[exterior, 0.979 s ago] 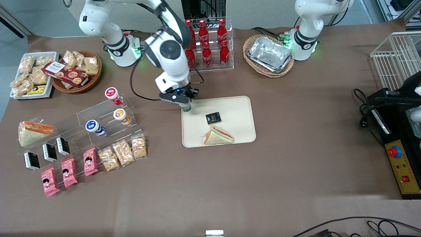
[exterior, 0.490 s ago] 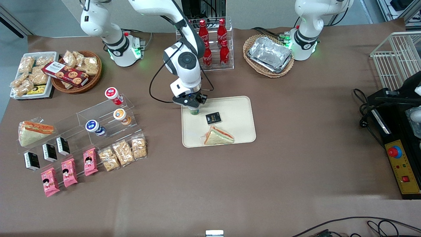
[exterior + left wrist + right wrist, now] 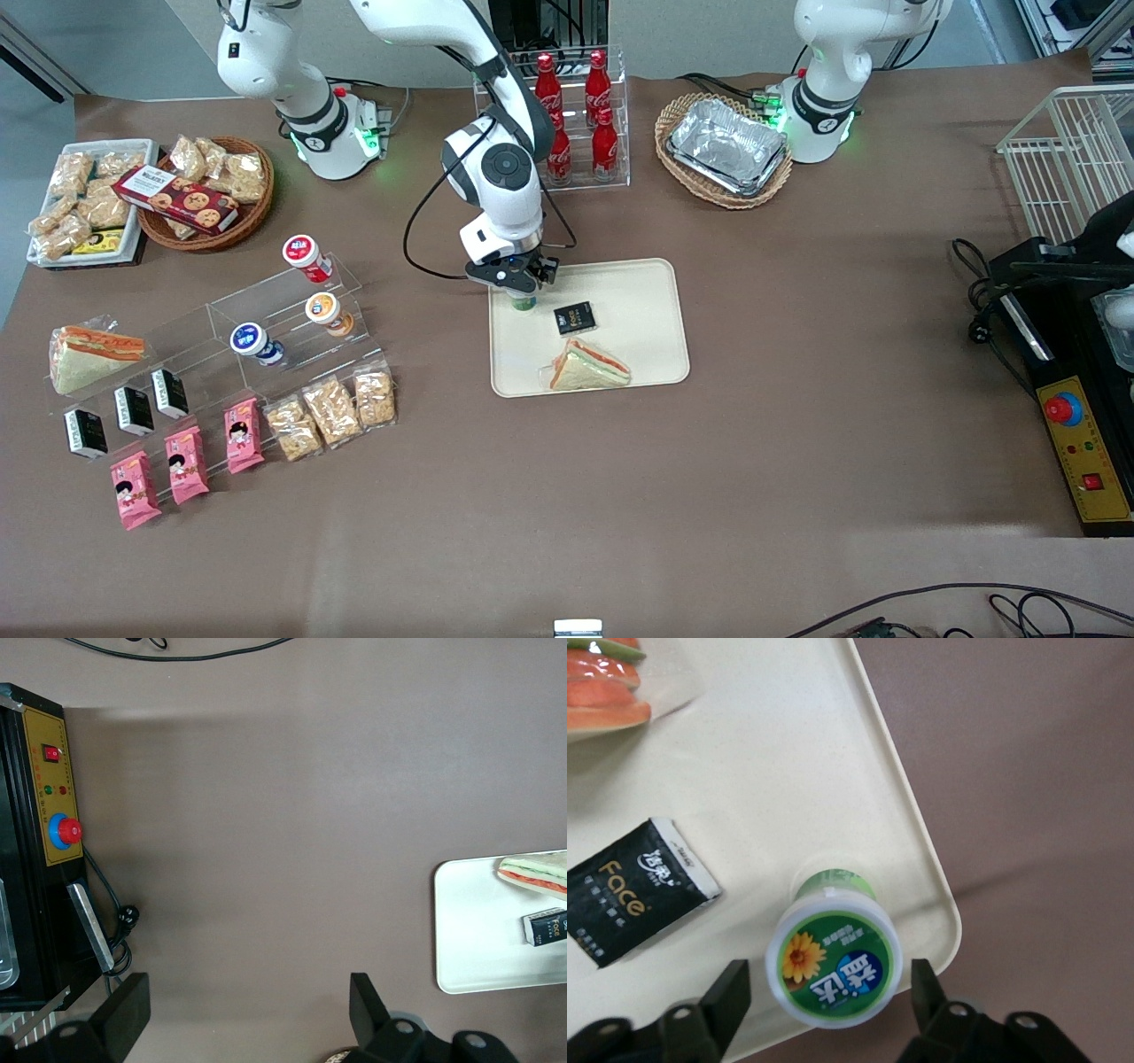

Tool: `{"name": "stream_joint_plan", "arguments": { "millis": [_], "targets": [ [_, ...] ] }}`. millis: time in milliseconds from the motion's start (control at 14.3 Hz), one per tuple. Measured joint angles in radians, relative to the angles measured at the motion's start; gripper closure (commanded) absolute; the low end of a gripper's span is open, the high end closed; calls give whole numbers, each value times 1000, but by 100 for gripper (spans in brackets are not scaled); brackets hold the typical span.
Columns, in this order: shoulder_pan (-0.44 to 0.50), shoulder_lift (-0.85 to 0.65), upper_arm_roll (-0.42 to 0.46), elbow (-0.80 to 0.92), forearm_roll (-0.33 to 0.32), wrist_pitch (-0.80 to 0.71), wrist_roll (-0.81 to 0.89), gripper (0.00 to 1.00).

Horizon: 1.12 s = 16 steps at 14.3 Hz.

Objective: Place green gum on tray

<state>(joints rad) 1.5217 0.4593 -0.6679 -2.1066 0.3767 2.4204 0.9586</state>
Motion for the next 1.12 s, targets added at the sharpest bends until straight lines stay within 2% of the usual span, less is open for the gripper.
{"name": "stream_joint_plan", "arguments": {
  "millis": [350,490,559,769,909,1119],
  "targets": [
    [0,-21,-11,18,0,-4,-62,1],
    [0,-73,-46,37,-3,-52,-78,1],
    [-1,-109,-74,51,-25,-102,-98,1],
    [-12,-233,-156,101,-180,-282,-131,1],
    [-43,-317,-193,139,-257,-393,-183,0],
    [-193,-428,-202,210,-302,-548,-370,0]
  ]
}}
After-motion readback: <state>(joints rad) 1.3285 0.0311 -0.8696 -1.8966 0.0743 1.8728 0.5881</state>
